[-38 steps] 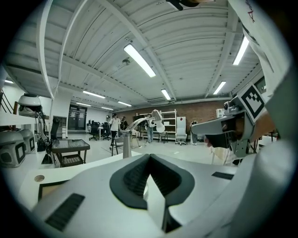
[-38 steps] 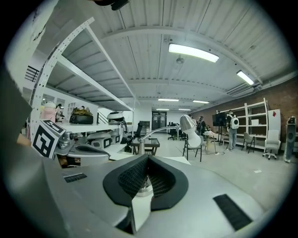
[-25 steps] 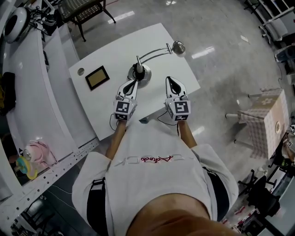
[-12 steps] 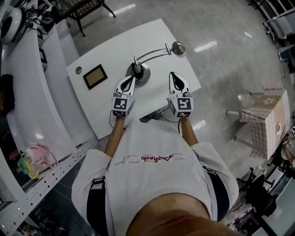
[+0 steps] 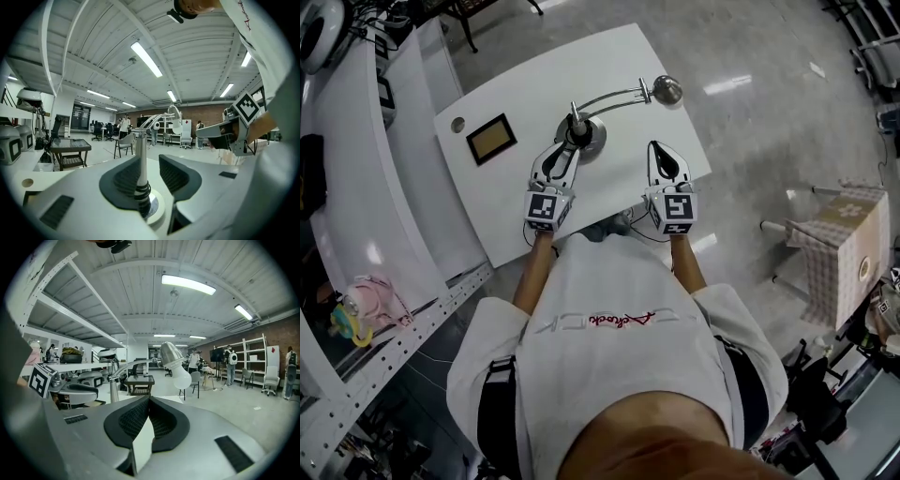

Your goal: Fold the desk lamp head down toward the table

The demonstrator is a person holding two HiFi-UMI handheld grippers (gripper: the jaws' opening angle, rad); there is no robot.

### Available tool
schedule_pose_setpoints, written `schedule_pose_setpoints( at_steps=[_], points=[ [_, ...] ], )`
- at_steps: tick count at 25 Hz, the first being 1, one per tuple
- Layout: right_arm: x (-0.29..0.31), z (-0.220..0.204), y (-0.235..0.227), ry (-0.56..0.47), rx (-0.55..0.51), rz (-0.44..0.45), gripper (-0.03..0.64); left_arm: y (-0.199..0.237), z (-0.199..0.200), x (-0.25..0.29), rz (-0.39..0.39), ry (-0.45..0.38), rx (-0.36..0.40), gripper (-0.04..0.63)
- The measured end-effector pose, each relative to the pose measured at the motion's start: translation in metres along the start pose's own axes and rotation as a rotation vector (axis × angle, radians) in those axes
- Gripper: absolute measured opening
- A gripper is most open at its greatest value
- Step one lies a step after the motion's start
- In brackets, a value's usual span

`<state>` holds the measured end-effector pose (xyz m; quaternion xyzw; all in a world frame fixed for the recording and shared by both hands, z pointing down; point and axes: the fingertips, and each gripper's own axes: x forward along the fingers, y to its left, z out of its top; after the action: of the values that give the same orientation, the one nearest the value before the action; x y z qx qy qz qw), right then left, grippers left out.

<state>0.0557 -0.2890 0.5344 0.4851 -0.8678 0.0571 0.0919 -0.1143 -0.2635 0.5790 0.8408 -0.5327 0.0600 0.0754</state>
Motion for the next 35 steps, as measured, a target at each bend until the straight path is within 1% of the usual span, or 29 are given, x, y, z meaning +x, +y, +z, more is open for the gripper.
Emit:
schedule_pose_setpoints(
  at_steps=[3,4,11,24,31,34,35],
  points=[
    [-0.004,-0.007,-0.003,0.016,0.003,-0.003,0.026,0.001,0.001,0.005,-0.010,-0.011,-0.012,0.214],
    [-0.005,-0.010,-0.004,0.022,0.004,-0.005,0.026,0.002,0.000,0.007,-0.009,-0.011,-0.011,0.219],
    [-0.013,-0.023,-0.011,0.054,0.002,-0.019,0.026,0.004,-0.005,0.022,-0.021,-0.013,0.003,0.219],
    [-0.011,-0.020,-0.019,0.051,0.000,-0.036,0.026,0.022,0.006,0.071,-0.029,-0.021,0.021,0.219],
    [-0.006,-0.011,-0.024,0.035,-0.006,-0.049,0.026,0.023,0.013,0.097,-0.055,-0.025,0.037,0.219],
    [-0.005,-0.006,-0.025,0.026,-0.004,-0.053,0.026,0.023,0.015,0.102,-0.058,-0.029,0.040,0.206],
    [-0.004,-0.004,-0.026,0.023,-0.004,-0.055,0.026,0.023,0.016,0.104,-0.060,-0.029,0.043,0.185]
  ],
)
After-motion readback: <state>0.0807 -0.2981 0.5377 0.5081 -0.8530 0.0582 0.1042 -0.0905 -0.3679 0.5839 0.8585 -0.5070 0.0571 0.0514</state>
